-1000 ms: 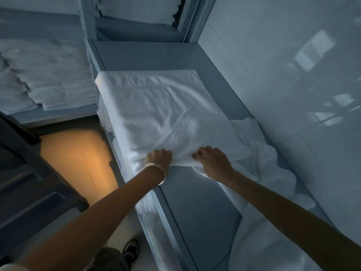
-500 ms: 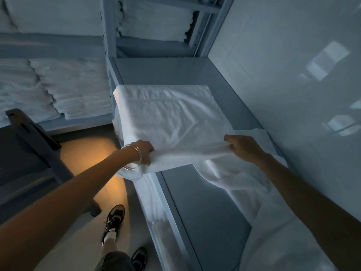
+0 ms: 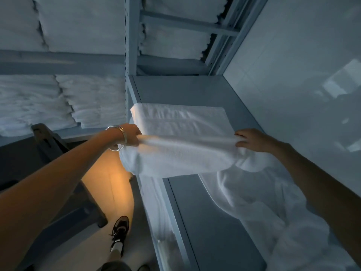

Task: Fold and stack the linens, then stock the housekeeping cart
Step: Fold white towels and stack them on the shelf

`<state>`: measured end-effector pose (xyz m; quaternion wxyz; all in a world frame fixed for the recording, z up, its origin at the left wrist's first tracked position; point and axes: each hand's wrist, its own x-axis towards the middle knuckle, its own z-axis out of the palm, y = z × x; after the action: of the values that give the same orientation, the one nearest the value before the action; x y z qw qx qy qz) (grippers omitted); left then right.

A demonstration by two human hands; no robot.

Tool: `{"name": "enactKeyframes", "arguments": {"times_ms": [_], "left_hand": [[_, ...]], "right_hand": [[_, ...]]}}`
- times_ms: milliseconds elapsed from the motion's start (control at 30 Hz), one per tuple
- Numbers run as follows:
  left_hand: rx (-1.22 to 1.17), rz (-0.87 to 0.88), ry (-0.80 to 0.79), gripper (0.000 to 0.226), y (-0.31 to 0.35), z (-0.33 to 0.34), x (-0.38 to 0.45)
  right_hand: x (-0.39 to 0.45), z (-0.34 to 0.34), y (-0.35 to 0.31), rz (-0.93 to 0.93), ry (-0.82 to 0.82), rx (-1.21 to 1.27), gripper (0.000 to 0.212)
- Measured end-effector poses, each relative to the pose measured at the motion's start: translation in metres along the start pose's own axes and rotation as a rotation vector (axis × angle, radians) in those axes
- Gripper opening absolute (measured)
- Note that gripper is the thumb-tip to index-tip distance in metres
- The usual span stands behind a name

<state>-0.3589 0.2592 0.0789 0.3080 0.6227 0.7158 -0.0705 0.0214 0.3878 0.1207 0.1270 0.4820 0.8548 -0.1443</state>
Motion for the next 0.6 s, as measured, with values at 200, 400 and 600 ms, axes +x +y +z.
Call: {"name": "enactKeyframes", "arguments": {"times_ms": [200, 400, 600], "left_hand": [[-0.394, -0.033, 0.081, 0.025, -0.023, -0.031, 0.038], [-0.872, -0.179, 0.027, 0.019, -0.059, -0.037, 0.084], [-0.953, -0.200, 0.130, 0.012, -0.073, -0.049, 0.131]], "right_hand": [[0.050, -0.026, 0.016, 0.222, -0.198, -0.155, 0.039], [0.093, -0.046, 0.040, 0.395, -0.235, -0.186, 0.042], [0.141, -0.056, 0.040, 0.514, -0.113, -0.309, 0.025]]}}
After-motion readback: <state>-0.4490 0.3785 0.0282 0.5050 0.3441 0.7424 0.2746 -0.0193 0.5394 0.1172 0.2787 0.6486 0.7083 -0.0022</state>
